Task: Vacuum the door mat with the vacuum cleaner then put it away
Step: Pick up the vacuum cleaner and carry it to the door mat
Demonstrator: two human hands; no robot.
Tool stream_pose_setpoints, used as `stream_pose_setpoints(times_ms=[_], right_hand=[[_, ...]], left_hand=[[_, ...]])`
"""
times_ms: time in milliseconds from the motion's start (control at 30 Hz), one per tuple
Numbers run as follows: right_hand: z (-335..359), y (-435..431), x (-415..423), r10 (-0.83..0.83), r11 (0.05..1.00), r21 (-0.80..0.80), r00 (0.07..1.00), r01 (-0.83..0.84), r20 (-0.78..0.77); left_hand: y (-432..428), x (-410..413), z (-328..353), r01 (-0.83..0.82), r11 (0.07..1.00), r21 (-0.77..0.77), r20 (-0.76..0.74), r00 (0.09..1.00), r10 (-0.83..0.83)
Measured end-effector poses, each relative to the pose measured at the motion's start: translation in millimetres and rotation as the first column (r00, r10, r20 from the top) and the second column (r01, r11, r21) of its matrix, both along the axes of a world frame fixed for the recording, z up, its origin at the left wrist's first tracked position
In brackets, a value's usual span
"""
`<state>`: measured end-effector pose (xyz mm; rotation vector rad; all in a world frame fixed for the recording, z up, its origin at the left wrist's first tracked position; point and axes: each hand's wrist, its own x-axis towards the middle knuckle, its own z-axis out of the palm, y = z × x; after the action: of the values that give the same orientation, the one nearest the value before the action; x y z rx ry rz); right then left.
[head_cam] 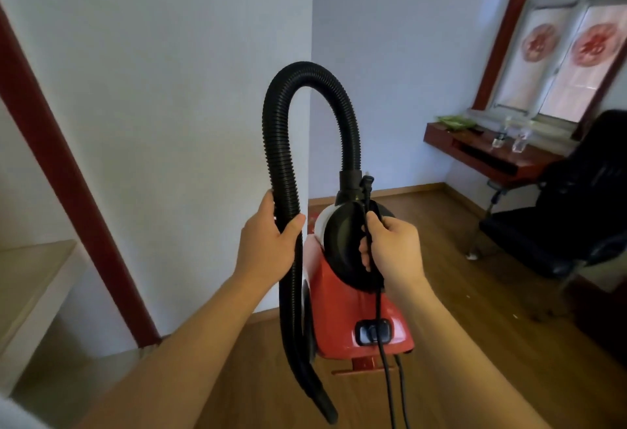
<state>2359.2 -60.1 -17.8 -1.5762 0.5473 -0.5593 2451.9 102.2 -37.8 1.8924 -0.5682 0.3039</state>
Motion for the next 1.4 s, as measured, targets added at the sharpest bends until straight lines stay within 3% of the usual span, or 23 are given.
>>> stream_pose_setpoints(times_ms=[233,700,1400], right_hand=[[-9,-35,61,-0.204,0.978,-0.041,0.979,0.203,-0.008],[-22,-189,74,-0.505,0.862,-0.004,0.859,0.507,-0.081],[-12,-480,110,-0.626,0.78,-0.045,0.778,0.624,-0.059]], left_hand=[[-53,94,-6,0.166,0.986,0.015,0.011,0.986,-0.166],[-258,142,-20,0.475,0.879,0.052,-0.007,0.88,-0.475],[-571,199,-16,0.636,0.772,-0.006,0.026,0.771,-0.636]])
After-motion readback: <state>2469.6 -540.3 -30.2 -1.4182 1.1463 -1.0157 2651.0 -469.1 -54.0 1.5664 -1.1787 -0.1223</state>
